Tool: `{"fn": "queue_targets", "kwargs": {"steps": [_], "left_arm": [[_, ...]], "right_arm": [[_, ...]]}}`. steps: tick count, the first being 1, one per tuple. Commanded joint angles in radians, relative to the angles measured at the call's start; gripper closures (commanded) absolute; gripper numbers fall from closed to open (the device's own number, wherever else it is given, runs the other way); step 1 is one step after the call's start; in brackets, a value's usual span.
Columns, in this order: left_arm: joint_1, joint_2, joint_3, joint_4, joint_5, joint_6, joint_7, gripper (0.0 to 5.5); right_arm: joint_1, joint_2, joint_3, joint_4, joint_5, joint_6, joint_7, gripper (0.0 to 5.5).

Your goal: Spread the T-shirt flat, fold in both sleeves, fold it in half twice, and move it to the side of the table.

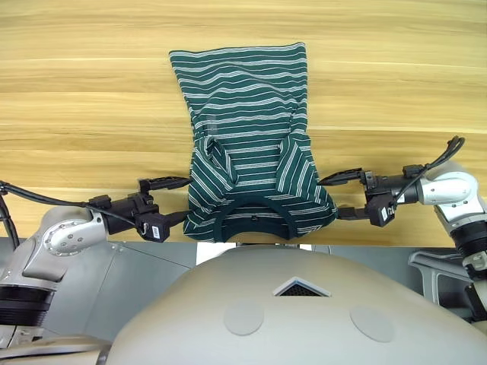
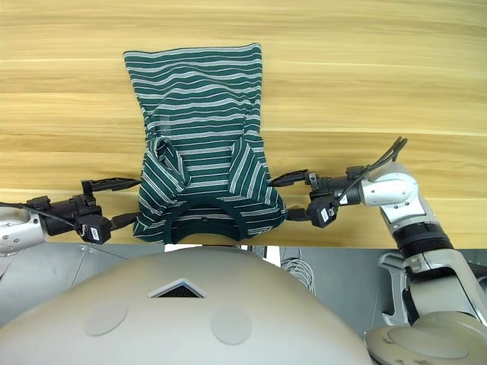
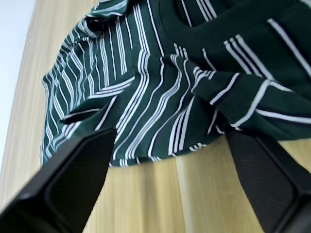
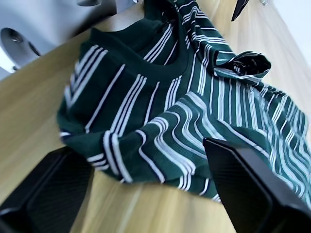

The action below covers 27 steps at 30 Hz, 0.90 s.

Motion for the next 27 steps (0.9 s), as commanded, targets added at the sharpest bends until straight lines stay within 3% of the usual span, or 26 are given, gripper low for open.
{"fn": "queue_targets", "kwargs": {"steps": [1,10,20,27], "left_arm": [[-0.021,0.004,-0.076,0.06,0.12,-0.005,-0.004,1.48],[-0.044,0.025,-0.154,0.126,0.204,-0.073,0.065,1.48],[0.047,0.173,-0.044,0.159,0.207,-0.134,0.127,1.48],[0.064,0.169,-0.053,0.138,0.251,-0.134,0.149,1.48]], "right_arm": [[-0.013,0.018,0.028,0.029,-0.094,0.015,-0.037,1.42],[-0.076,0.041,0.075,0.077,-0.152,0.002,-0.122,1.42],[-0.086,0.03,0.097,0.077,-0.168,0.005,-0.181,1.42],[-0.107,0.028,0.112,0.088,-0.182,0.002,-0.201,1.42]]}}
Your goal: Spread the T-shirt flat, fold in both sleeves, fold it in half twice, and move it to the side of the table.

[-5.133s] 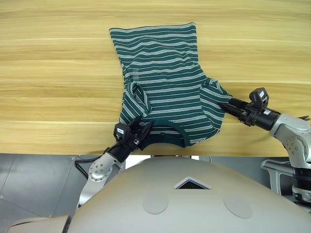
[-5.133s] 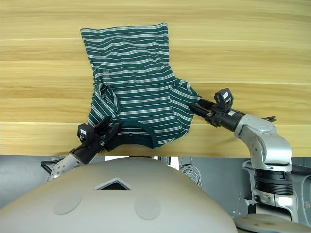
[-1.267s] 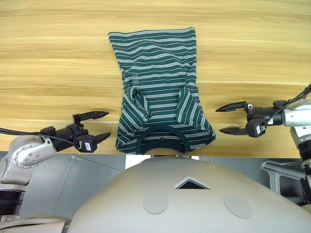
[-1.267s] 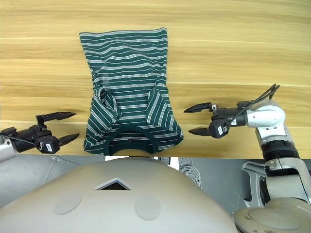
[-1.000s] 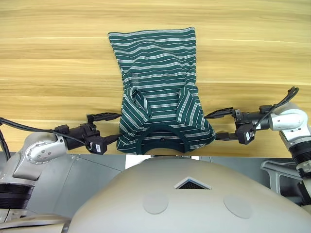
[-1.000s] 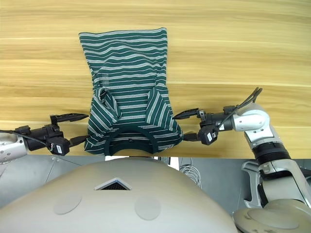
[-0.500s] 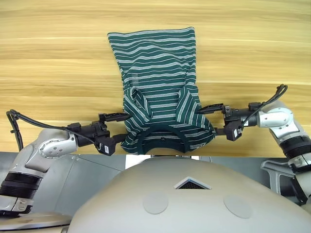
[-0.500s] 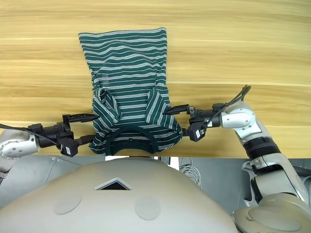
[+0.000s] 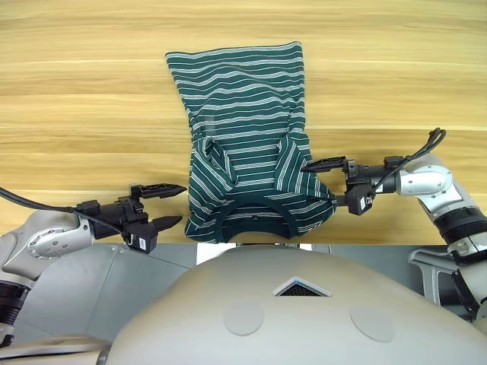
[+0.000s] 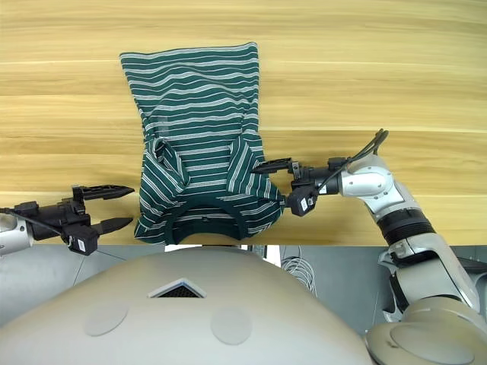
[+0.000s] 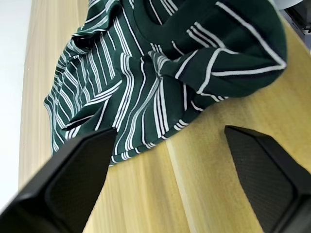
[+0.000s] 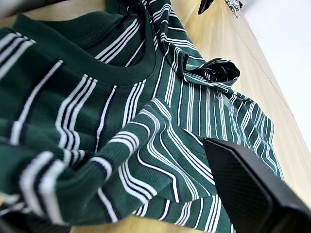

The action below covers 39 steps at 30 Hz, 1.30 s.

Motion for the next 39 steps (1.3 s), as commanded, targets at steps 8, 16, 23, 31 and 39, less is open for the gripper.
{"fn": "queue_targets", "kwargs": {"steps": [8,16,23,31,39], "left_arm": [[0.069,-0.037,-0.132,-0.007,0.177,0.054,-0.041,1.48],[-0.014,-0.074,-0.202,0.027,0.177,0.069,-0.032,1.48],[-0.083,-0.076,-0.255,0.089,0.197,0.069,-0.041,1.43],[-0.13,-0.041,-0.318,0.178,0.128,0.048,-0.068,3.0],[-0.169,0.009,-0.387,0.19,0.014,0.042,-0.133,4.5]], "right_arm": [[-0.033,-0.02,0.03,0.045,-0.068,0.014,0.006,1.42],[-0.051,-0.012,0.039,0.054,-0.075,0.011,-0.009,1.42],[-0.042,-0.023,0.055,0.054,-0.064,0.001,0.001,2.06],[-0.043,-0.037,0.068,0.052,-0.053,-0.001,0.004,3.52],[-0.043,-0.036,0.068,0.046,-0.056,0.003,-0.012,4.95]]}}
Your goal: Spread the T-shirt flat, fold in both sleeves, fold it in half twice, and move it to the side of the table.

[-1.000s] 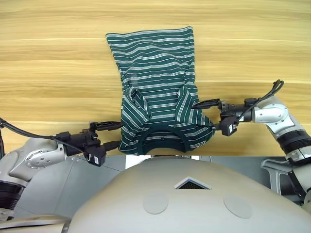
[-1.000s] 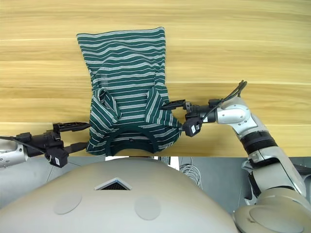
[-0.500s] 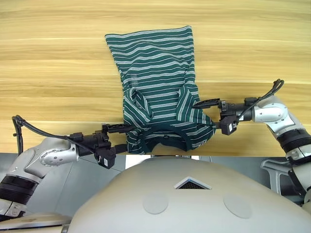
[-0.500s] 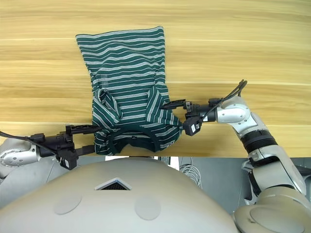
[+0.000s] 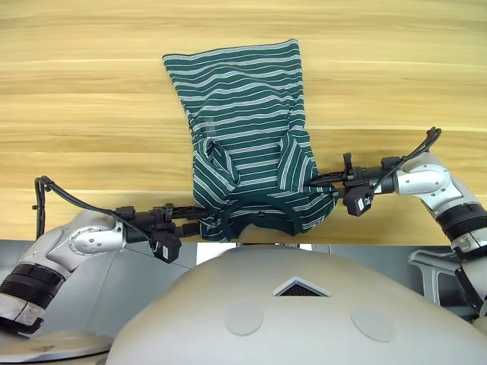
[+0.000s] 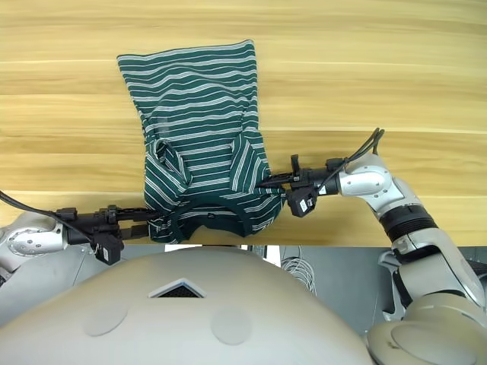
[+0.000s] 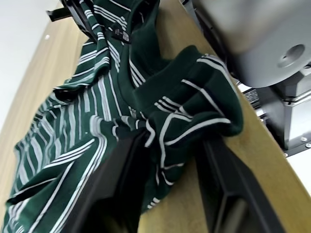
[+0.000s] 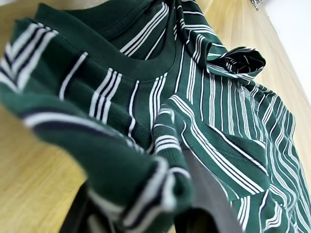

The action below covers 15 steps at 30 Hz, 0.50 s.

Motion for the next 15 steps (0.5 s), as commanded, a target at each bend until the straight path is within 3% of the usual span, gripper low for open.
{"fn": "queue_targets", "kwargs": {"steps": [1,5,9,15], "left_arm": [[0.009,0.053,-0.044,0.079,0.086,0.103,-0.112,4.78],[-0.015,0.043,-0.048,0.06,0.069,0.108,-0.116,5.44],[-0.045,0.045,-0.003,0.023,-0.018,0.095,-0.095,5.5],[-0.035,0.109,0.067,-0.143,-0.217,0.164,-0.136,5.5]], "right_arm": [[-0.002,-0.011,0.008,0.001,-0.013,0.018,0.007,5.21],[0.004,-0.021,0.01,-0.012,0.001,0.023,0.011,5.47],[0.046,-0.07,0.042,-0.127,0.16,0.128,0.086,5.47],[0.103,-0.211,0.031,-0.416,0.512,0.45,0.326,5.48]]}}
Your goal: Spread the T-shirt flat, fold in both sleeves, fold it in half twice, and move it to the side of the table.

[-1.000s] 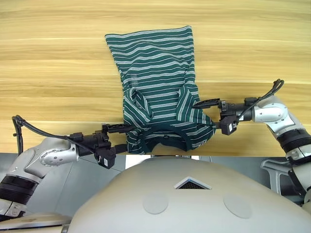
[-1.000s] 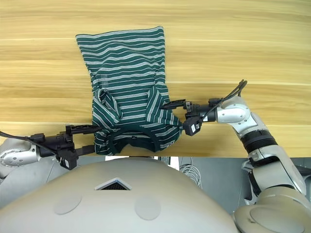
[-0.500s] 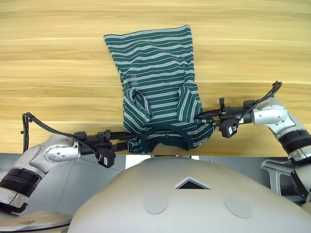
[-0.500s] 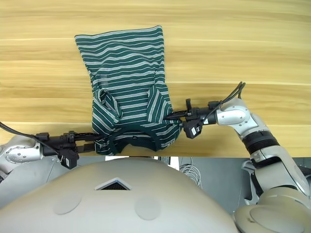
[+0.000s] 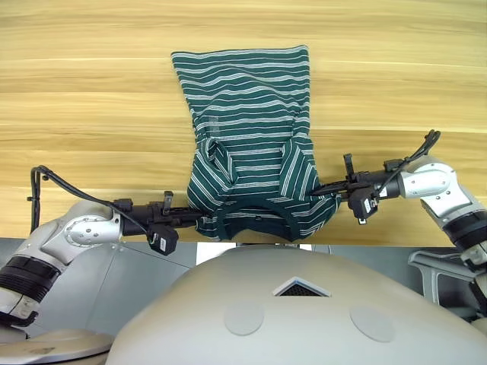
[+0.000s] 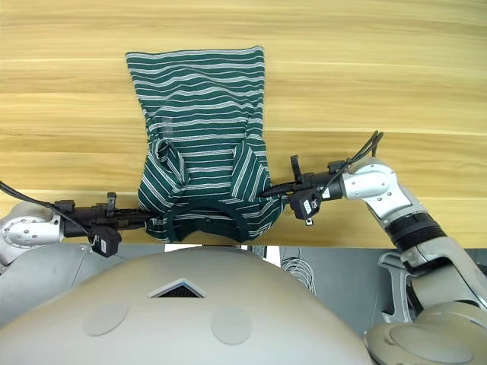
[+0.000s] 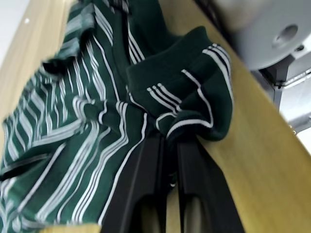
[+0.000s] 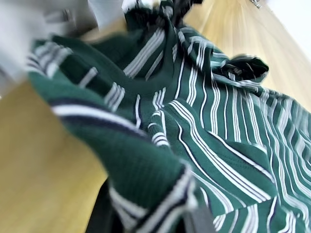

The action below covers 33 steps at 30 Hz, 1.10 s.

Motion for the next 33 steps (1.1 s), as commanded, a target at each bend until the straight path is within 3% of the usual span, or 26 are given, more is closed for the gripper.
{"fn": "queue_targets", "kwargs": {"steps": [1,7,14,25,30,33], "left_arm": [[0.014,0.081,0.063,-0.135,-0.171,0.085,-0.044,5.5],[0.05,0.183,0.139,-0.364,-0.604,0.32,-0.175,5.5],[0.106,0.159,0.175,-0.414,-0.9,0.612,-0.367,5.5],[0.371,0.115,0.303,-0.566,-0.931,0.809,-0.489,5.5],[0.204,-0.001,0.272,-0.49,-0.925,0.889,-0.505,5.5],[0.004,-0.136,0.273,-0.357,-0.955,0.948,-0.475,5.5]], "right_arm": [[0.02,-0.081,-0.041,-0.153,0.169,0.18,0.127,5.48],[-0.014,-0.091,-0.135,-0.229,0.368,0.521,0.28,5.48],[-0.101,0.026,-0.183,-0.096,0.295,0.7,0.37,5.48],[-0.013,-0.012,-0.24,-0.171,0.362,0.791,0.39,5.48],[0.016,-0.026,-0.246,-0.183,0.375,0.793,0.391,5.48],[-0.079,0.036,-0.266,-0.083,0.385,0.852,0.391,5.48]]}}
